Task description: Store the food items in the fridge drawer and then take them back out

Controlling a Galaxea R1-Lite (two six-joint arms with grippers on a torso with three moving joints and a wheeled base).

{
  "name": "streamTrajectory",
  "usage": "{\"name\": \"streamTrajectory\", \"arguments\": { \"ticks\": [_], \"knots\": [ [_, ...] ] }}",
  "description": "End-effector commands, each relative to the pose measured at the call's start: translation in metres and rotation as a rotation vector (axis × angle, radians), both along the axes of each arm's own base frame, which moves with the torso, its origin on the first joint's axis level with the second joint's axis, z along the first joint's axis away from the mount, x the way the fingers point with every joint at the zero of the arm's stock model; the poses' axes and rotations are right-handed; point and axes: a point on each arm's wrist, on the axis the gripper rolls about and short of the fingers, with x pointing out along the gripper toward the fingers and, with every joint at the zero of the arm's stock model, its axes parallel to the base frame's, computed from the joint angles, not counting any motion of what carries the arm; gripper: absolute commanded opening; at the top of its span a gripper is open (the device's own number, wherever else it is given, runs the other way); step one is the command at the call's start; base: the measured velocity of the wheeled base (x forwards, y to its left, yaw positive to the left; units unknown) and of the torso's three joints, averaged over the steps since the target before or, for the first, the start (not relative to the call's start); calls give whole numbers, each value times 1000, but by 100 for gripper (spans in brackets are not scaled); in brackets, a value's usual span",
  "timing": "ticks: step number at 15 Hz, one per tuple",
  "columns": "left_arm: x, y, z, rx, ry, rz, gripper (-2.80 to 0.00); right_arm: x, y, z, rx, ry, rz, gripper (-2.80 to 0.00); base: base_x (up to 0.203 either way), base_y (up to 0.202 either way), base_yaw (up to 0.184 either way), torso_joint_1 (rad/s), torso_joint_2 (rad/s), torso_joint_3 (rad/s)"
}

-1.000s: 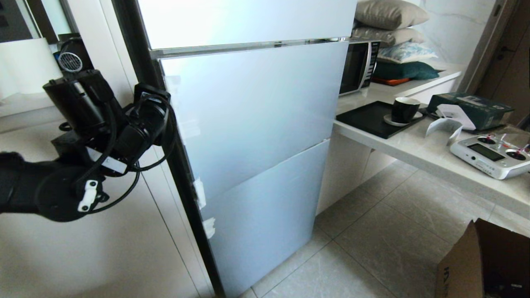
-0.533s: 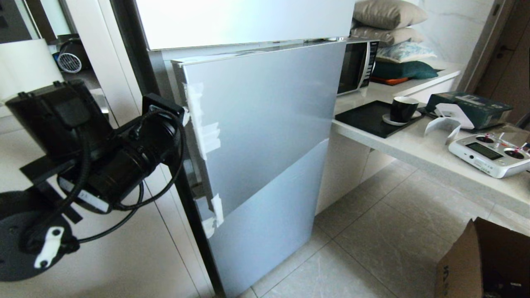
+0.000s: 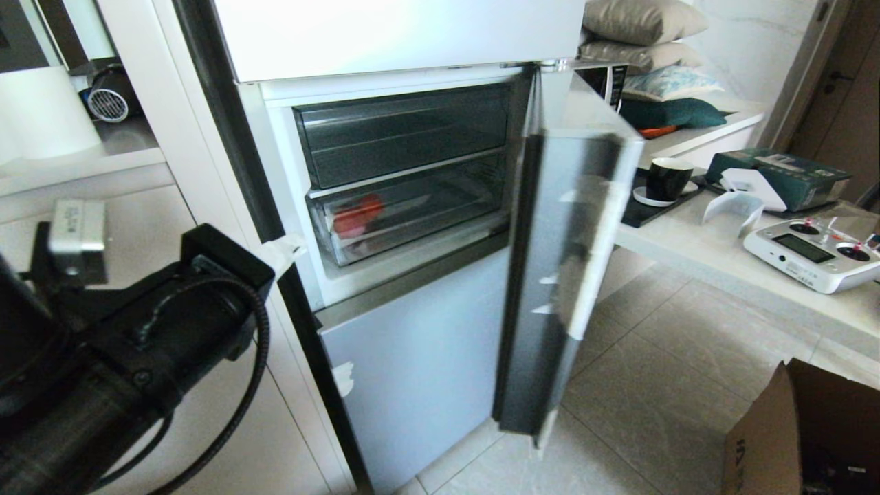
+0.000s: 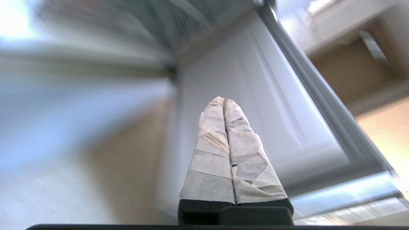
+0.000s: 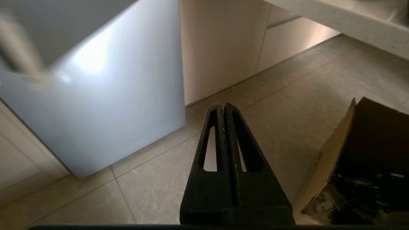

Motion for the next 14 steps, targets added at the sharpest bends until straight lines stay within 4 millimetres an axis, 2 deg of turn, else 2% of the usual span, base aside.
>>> {"name": "streamTrajectory", "arguments": {
  "ticks": [1, 3, 5, 7, 8, 9, 10, 12, 14],
  "knots": [
    [-29, 25, 21, 183, -155, 92, -280, 0, 0, 0, -1, 2, 0, -280, 0, 0, 0, 0, 0, 0],
    [-55, 52, 43, 275, -285, 191, -280, 0, 0, 0, -1, 1, 0, -280, 0, 0, 0, 0, 0, 0],
    [-84, 87, 55, 313, -330, 346, -280, 0, 0, 0, -1, 2, 0, -280, 0, 0, 0, 0, 0, 0],
    [-113, 118, 49, 386, -295, 604, -280, 0, 0, 0, -1, 1, 0, -280, 0, 0, 0, 0, 0, 0],
    [-132, 127, 40, 409, -283, 713, -280, 0, 0, 0, -1, 1, 0, -280, 0, 0, 0, 0, 0, 0],
    [-152, 130, 20, 453, -260, 784, -280, 0, 0, 0, -1, 1, 0, -280, 0, 0, 0, 0, 0, 0],
    [-165, 130, -11, 530, -226, 784, -280, 0, 0, 0, -1, 1, 0, -280, 0, 0, 0, 0, 0, 0],
    [-166, 128, -80, 695, -97, 697, -280, 0, 0, 0, -4, 1, 1, -280, 0, 0, 0, 0, 0, 0],
    [-162, 125, -127, 864, 52, 512, -280, 0, 0, 0, -4, 1, 2, -280, 0, 0, 0, 0, 0, 0]
  ]
}}
